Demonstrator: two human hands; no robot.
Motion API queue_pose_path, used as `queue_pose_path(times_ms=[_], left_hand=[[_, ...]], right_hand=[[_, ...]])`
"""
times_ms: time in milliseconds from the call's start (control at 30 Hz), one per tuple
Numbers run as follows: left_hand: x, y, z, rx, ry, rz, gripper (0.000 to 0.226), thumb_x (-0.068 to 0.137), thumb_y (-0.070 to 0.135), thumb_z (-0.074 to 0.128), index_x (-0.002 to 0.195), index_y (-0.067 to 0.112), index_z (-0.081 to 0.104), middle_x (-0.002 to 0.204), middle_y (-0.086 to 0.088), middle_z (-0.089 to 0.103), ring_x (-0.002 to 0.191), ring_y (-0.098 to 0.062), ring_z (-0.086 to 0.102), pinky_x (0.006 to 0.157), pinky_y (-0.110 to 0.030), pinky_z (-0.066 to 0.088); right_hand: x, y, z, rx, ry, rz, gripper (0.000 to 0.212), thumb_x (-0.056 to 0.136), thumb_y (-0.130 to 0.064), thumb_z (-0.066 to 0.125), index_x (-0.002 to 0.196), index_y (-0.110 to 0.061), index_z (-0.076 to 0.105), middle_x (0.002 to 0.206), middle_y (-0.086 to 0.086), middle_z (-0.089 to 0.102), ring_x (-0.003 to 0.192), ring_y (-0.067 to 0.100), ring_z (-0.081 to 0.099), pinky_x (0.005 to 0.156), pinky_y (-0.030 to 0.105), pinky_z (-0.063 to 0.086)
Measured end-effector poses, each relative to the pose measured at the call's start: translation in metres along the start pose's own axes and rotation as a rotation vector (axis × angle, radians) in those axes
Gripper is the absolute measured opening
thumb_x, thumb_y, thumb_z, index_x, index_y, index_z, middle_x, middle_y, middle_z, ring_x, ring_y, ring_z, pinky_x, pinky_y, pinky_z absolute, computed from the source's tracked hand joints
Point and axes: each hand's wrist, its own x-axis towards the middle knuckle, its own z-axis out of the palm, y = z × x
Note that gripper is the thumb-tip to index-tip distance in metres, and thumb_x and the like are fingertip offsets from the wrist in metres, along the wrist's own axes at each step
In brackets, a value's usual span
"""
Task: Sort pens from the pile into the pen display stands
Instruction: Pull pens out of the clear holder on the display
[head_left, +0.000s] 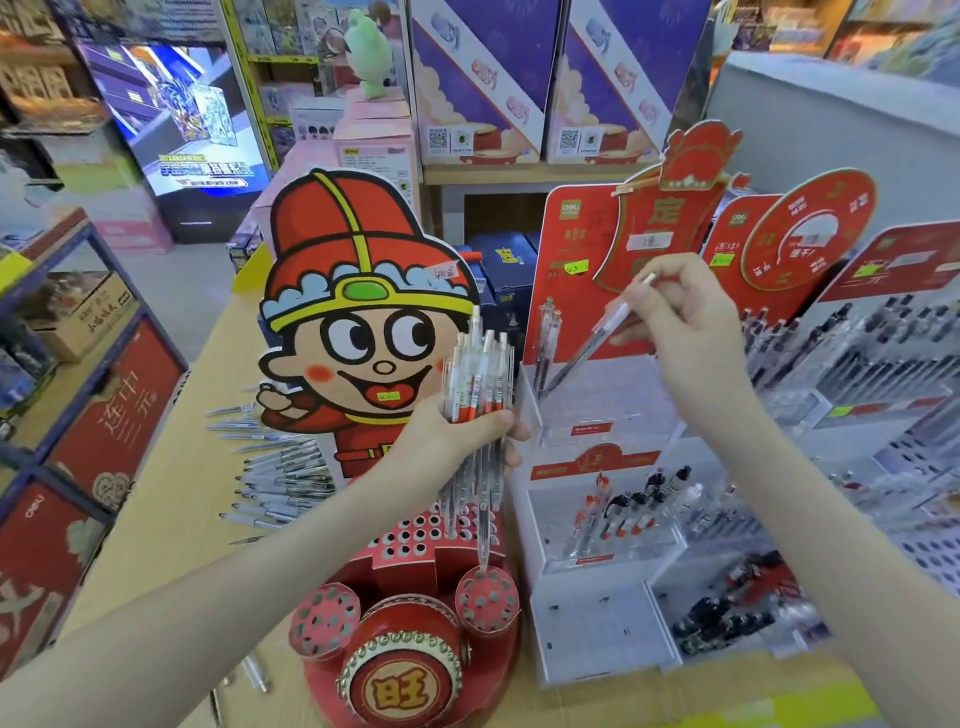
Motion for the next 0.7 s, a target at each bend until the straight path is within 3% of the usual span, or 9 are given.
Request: queue_pose_path(times_ms=[133, 233, 400, 500, 633, 700], left_hand=[[-0.002, 0.001, 0.002, 0.003, 0.028, 0.026, 0.003, 0.092, 0.003, 0.058, 0.094, 0.005, 0.058, 0.072, -0.007, 0.069, 0.059, -0.019, 0.064, 0.062, -0.034, 0.057], [-0.004, 0.003, 0.002, 0.01, 0.044, 0.046, 0.006, 0.093, 0.002, 0.057, 0.092, 0.008, 0.059, 0.071, -0.006, 0.069, 0.058, -0.016, 0.065, 0.06, -0.031, 0.058], [-0.006, 0.006, 0.001, 0.017, 0.057, 0.073, 0.008, 0.092, 0.003, 0.059, 0.091, 0.01, 0.06, 0.07, -0.004, 0.069, 0.06, -0.015, 0.066, 0.06, -0.027, 0.058], [-0.006, 0.007, 0.003, 0.036, 0.067, 0.087, 0.008, 0.091, 0.001, 0.059, 0.091, 0.01, 0.059, 0.068, -0.003, 0.069, 0.058, -0.014, 0.065, 0.06, -0.028, 0.057], [-0.008, 0.007, 0.004, 0.055, 0.061, 0.089, 0.009, 0.091, 0.001, 0.059, 0.092, 0.01, 0.058, 0.067, -0.003, 0.067, 0.057, -0.015, 0.063, 0.06, -0.029, 0.057], [-0.007, 0.006, 0.003, 0.06, 0.068, 0.09, 0.007, 0.091, 0.003, 0.06, 0.094, 0.01, 0.058, 0.07, -0.005, 0.068, 0.06, -0.017, 0.064, 0.062, -0.03, 0.057]], right_hand=[[-0.003, 0.01, 0.012, -0.196, -0.074, -0.094, 0.005, 0.095, -0.008, 0.052, 0.093, -0.012, 0.049, 0.078, 0.002, 0.063, 0.074, 0.021, 0.065, 0.07, 0.036, 0.057], [0.0, 0.008, 0.013, -0.234, -0.107, -0.126, 0.003, 0.094, -0.009, 0.054, 0.093, -0.01, 0.051, 0.073, -0.006, 0.062, 0.069, 0.019, 0.064, 0.071, 0.028, 0.054], [0.0, 0.005, 0.015, -0.325, -0.166, -0.188, 0.003, 0.093, -0.01, 0.055, 0.091, -0.011, 0.053, 0.072, 0.006, 0.065, 0.07, 0.017, 0.062, 0.073, 0.025, 0.047], [0.001, 0.01, 0.018, -0.318, -0.136, -0.192, 0.003, 0.093, -0.012, 0.056, 0.092, -0.012, 0.053, 0.074, 0.002, 0.064, 0.07, 0.019, 0.063, 0.073, 0.029, 0.048], [0.003, 0.01, 0.017, -0.261, -0.047, -0.204, 0.005, 0.093, -0.01, 0.056, 0.094, -0.013, 0.052, 0.076, -0.009, 0.062, 0.067, 0.009, 0.062, 0.069, 0.023, 0.051], [0.006, 0.01, 0.015, -0.245, -0.034, -0.201, 0.005, 0.093, -0.009, 0.055, 0.094, -0.012, 0.052, 0.076, -0.009, 0.062, 0.067, 0.01, 0.063, 0.069, 0.025, 0.053]])
